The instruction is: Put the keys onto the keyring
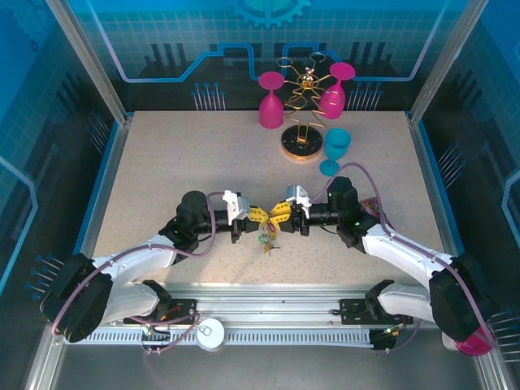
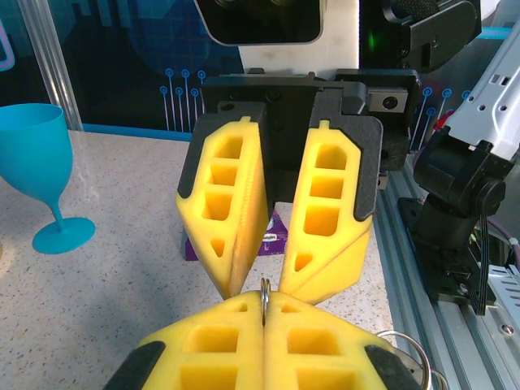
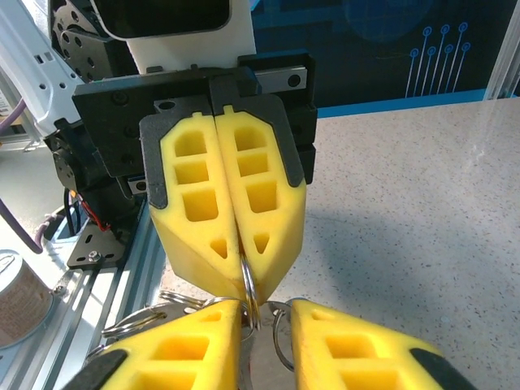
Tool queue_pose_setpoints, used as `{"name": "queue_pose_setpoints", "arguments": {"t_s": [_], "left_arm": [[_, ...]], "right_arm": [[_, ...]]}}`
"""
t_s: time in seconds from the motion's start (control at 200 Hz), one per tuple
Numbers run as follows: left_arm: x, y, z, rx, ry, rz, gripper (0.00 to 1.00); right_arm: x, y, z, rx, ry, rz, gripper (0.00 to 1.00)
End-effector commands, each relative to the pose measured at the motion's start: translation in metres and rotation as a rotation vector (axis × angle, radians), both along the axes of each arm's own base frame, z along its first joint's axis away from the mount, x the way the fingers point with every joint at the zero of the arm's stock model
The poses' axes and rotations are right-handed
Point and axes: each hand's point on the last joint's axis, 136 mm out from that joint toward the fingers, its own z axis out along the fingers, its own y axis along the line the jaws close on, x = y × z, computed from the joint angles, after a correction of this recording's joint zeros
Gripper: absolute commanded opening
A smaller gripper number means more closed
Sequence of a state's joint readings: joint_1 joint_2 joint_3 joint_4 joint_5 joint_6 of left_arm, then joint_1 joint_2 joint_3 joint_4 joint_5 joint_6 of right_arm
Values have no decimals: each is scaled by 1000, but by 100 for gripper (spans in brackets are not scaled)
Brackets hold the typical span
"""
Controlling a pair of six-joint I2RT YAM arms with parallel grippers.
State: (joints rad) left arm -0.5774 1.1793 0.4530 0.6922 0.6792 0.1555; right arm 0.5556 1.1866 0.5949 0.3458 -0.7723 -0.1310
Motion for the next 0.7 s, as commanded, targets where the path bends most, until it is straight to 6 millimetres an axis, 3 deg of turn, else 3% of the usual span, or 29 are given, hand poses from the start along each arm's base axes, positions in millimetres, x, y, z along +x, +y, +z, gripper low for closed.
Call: {"name": "queue_pose_setpoints", "arguments": {"t_s": [0.0,0.145,0.27,0.445,0.615,0.695], "left_arm": [[-2,-2,14,-28,-29,-35,0],[-3,-2,15,-35,-29,-42,0],[-3,-2,17,-42,-32,-42,0],[4,2,12,-12,-23,12,0],[8,9,-1,97,-7,60,24],[7,12,-4,150,-18,65,26]], "right_arm": [[-1,9,18,42,-54,38,20],[-1,12,16,37,-46,49,18],[-1,13,15,34,-44,55,0],[0,9,16,-15,-62,34,0],[-1,2,11,-118,-68,25,0],[-1,0,6,-178,-82,23,0]]}}
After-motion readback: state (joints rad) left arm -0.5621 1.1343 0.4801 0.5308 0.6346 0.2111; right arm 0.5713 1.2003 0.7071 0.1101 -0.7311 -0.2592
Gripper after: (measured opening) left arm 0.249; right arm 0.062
